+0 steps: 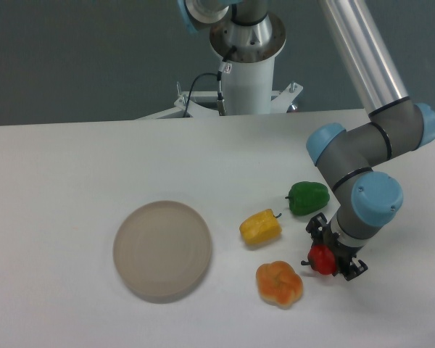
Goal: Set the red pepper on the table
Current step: 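Lower the red pepper onto the table and open the gripper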
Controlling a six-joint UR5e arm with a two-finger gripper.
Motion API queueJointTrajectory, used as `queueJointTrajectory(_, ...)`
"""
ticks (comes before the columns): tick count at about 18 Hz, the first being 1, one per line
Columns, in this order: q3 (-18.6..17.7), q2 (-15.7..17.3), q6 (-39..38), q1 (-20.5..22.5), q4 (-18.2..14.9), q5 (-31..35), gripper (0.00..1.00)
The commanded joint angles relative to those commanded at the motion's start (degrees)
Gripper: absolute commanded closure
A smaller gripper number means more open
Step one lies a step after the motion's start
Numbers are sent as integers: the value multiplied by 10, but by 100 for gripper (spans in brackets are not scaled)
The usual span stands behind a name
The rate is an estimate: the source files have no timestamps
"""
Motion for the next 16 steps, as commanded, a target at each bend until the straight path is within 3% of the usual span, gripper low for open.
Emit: queueJointTrajectory(16,-2,0,2,1,0,1,48)
